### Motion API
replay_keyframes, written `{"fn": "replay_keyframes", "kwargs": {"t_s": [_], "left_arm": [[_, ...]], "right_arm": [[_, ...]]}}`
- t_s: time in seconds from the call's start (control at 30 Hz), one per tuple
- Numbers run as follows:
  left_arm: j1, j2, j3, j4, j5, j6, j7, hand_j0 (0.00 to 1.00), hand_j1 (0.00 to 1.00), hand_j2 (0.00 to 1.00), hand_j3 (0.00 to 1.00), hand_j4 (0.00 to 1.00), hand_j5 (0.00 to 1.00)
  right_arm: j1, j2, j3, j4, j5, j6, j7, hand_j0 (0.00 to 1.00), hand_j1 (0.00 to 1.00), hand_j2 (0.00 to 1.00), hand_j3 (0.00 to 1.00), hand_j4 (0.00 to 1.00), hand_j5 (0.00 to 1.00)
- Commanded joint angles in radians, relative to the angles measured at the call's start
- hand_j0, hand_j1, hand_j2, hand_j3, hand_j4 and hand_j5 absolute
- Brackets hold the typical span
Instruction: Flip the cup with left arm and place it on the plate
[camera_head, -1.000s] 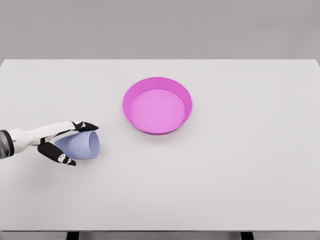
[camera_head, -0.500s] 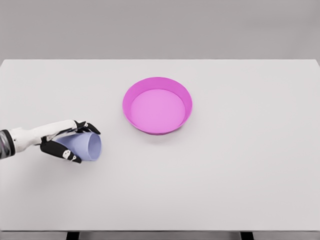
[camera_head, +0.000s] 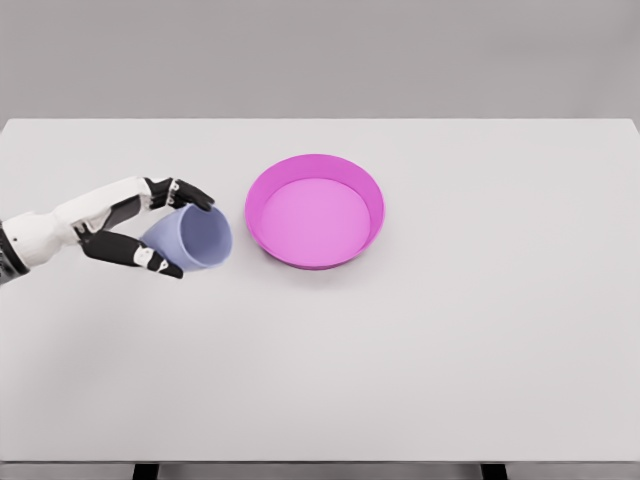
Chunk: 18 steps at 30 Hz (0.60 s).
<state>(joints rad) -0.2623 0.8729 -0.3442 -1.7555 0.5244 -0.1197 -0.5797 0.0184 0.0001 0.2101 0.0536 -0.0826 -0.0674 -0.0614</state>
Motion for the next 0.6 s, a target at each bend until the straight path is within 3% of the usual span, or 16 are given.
{"fn": "replay_keyframes", "kwargs": {"t_s": [0.0, 0.2, 0.43, 0.57], "left_arm": [[0.0, -0.028, 0.002, 0.002, 0.06, -0.003, 0.018, 0.58, 0.58, 0.58, 0.58, 0.58, 0.58], [-0.025, -0.111, 0.001, 0.01, 0.14, -0.003, 0.044, 0.57, 0.57, 0.57, 0.57, 0.57, 0.57], [-0.074, -0.247, -0.003, 0.042, 0.14, 0.002, 0.104, 0.57, 0.57, 0.57, 0.57, 0.57, 0.57], [-0.118, -0.361, -0.016, 0.131, 0.132, 0.003, 0.104, 0.55, 0.55, 0.55, 0.55, 0.55, 0.55]], "right_arm": [[0.0, 0.0, 0.0, 0.0, 0.0, 0.0, 0.0, 1.0, 1.0, 1.0, 1.0, 1.0, 1.0], [0.0, 0.0, 0.0, 0.0, 0.0, 0.0, 0.0, 1.0, 1.0, 1.0, 1.0, 1.0, 1.0], [0.0, 0.0, 0.0, 0.0, 0.0, 0.0, 0.0, 1.0, 1.0, 1.0, 1.0, 1.0, 1.0], [-0.002, 0.0, 0.0, 0.0, 0.0, 0.0, 0.0, 1.0, 1.0, 1.0, 1.0, 1.0, 1.0]]}}
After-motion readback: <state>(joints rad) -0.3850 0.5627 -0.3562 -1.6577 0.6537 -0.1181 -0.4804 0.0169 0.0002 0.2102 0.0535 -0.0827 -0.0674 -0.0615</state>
